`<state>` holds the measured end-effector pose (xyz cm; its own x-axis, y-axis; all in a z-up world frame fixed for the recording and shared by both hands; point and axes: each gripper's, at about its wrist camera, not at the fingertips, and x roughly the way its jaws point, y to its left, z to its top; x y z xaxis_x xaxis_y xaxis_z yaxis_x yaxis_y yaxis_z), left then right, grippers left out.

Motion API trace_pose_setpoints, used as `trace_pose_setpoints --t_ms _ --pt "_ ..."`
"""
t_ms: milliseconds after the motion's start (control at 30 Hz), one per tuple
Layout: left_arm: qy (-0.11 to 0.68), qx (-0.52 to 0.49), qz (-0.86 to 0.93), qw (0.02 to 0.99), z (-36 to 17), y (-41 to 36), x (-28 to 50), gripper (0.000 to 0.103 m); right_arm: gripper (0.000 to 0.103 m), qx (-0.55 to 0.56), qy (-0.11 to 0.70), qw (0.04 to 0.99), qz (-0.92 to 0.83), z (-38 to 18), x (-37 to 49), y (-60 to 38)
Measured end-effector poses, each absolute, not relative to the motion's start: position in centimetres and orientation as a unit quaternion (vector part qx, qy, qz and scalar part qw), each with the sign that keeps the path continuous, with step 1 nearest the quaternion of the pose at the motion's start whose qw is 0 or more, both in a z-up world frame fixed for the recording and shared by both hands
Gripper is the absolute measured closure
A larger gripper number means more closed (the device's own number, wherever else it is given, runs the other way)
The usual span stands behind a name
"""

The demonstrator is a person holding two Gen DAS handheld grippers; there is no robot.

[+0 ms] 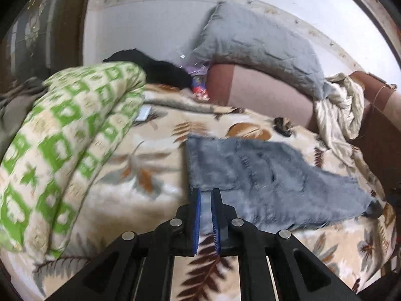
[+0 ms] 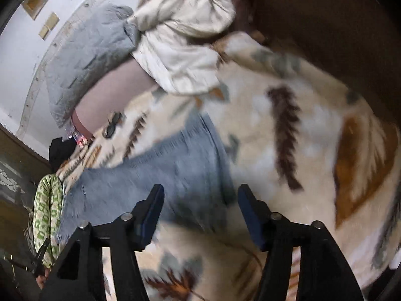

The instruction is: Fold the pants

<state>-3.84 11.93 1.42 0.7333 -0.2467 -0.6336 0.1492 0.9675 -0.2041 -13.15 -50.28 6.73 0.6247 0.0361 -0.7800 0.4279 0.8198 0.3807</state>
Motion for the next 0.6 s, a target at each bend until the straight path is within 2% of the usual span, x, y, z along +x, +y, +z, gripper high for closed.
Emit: trace_pose_setpoints --t_ms 100,267,333,400,433,500,600 --pt "0.354 -0.078 -0.128 0.923 1.1 9.9 -2.1 0.092 0.040 0.257 0.433 0.853 -0.138 5.8 -9.2 -49.5" --pt "0.370 -0.077 -0.147 0.914 -1.2 6.0 0.5 0.092 0.041 0.244 0.518 0.800 -0.179 0.4 -3.3 -49.7" --pt "0.387 -0.067 -0.146 0.908 -2.9 5.4 1.1 0.092 0.055 0.239 0.537 0.787 -0.187 -0.9 -2.7 -49.8" --pt "0.395 -0.054 -0.140 0.906 -4.3 5.2 1.3 0.092 0.081 0.199 0.560 0.779 -0.197 -1.3 -2.3 -49.2" --pt "0.399 -0.050 -0.136 0.905 -4.6 5.2 1.4 0.092 0.088 0.177 0.566 0.780 -0.202 -1.0 -2.2 -48.9" --pt "0.398 -0.058 -0.136 0.906 -4.8 5.5 1.8 0.092 0.090 0.180 0.554 0.792 -0.183 -0.1 -2.2 -49.0" --pt "0.387 -0.060 -0.127 0.911 -4.7 5.8 2.0 0.092 0.090 0.181 0.494 0.830 -0.188 3.8 -2.6 -49.2"
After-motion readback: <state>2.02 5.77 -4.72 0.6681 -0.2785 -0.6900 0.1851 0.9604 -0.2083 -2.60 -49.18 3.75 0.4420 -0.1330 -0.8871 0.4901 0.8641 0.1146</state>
